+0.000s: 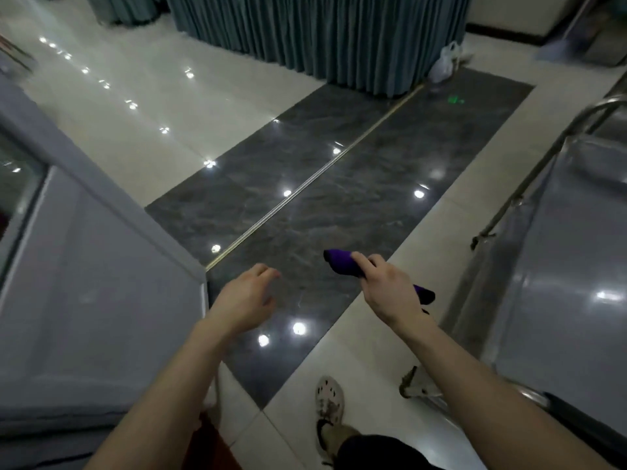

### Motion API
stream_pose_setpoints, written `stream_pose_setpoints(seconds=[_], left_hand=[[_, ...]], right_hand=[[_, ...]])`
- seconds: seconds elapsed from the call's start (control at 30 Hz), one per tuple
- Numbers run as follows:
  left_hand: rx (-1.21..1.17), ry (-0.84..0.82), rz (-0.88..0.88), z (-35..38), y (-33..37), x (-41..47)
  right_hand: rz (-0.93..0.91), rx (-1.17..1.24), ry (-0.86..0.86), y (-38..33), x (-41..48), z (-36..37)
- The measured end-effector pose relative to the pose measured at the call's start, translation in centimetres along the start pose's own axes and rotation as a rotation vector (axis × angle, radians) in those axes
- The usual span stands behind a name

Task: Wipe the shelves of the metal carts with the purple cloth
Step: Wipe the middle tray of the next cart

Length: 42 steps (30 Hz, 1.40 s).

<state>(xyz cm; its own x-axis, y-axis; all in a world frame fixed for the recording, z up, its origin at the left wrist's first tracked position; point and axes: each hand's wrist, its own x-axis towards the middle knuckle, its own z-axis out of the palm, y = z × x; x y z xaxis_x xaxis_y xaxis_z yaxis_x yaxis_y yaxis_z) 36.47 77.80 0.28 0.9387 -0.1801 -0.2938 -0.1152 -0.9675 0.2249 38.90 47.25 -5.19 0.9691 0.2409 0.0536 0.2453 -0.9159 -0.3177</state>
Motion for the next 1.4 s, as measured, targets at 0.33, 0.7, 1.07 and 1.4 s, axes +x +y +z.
stream_pose_setpoints(seconds=[0.33, 0.7, 1.07, 1.4], left_hand=[[0.189, -0.05, 0.328, -9.6, -1.0, 26.0], [-0.152, -0.443, 0.6, -11.2, 16.4, 52.6], [-0.226, -0.732, 0.916, -6.8, 36.8, 62.5], [0.098, -0.779, 1.48, -6.3, 46.2, 72.5]], right_hand=[[0.295, -0.055, 0.027, 5.1, 15.7, -1.5], [0.686, -0.159, 0.348, 12.0, 24.8, -2.4], [1.112, 0.185, 0.525, 19.6, 26.9, 0.6], [1.738, 0.502, 0.698, 31.2, 32.2, 0.9]])
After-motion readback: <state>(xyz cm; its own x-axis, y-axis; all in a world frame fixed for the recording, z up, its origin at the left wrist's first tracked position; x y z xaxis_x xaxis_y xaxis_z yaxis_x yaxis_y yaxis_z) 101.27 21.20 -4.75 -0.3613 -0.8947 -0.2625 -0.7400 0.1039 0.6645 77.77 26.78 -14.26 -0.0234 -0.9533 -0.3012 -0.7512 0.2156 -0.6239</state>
